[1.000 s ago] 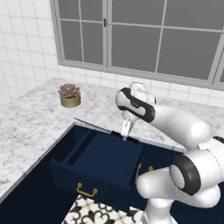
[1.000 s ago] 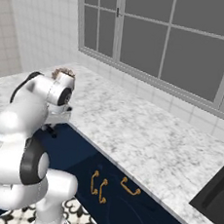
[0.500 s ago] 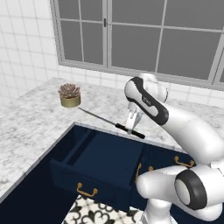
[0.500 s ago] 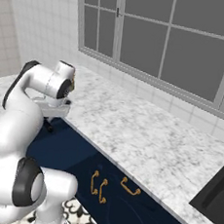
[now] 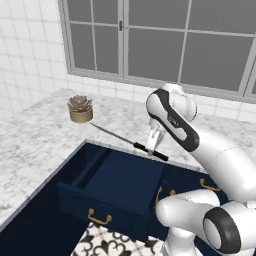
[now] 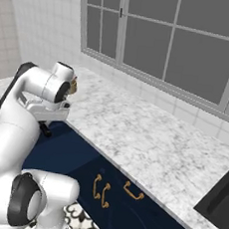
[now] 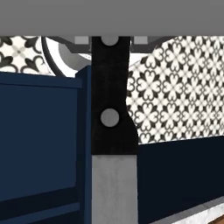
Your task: Pick up the knife from the drawer and place it on the cutting board. Then place the meat from the plate to the cutting board.
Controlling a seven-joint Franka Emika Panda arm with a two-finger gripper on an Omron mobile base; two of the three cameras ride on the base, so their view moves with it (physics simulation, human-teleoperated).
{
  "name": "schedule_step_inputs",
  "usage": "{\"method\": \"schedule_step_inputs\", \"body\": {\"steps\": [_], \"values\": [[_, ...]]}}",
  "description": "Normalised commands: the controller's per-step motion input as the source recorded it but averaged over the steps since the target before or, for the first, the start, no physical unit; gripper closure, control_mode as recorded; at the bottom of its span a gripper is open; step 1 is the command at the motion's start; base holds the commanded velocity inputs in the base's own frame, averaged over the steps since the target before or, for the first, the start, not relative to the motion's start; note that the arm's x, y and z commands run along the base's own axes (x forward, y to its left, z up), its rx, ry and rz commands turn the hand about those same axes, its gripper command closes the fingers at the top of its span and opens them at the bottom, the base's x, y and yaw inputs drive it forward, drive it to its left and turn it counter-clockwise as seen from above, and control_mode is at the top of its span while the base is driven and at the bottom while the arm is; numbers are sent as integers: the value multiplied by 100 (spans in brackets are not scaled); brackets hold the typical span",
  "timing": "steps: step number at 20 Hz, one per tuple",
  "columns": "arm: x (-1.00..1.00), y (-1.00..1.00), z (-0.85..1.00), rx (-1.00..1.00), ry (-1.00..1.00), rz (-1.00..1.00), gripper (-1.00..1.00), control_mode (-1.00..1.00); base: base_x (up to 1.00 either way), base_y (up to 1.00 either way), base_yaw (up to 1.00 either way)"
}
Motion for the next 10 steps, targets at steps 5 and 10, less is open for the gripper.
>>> {"method": "schedule_step_inputs", "body": {"steps": [5, 10], "values": [[0, 0, 0, 0, 0, 0, 100, 100, -75, -3, 15], [0, 0, 0, 0, 0, 0, 100, 100, -43, 0, 30]]}}
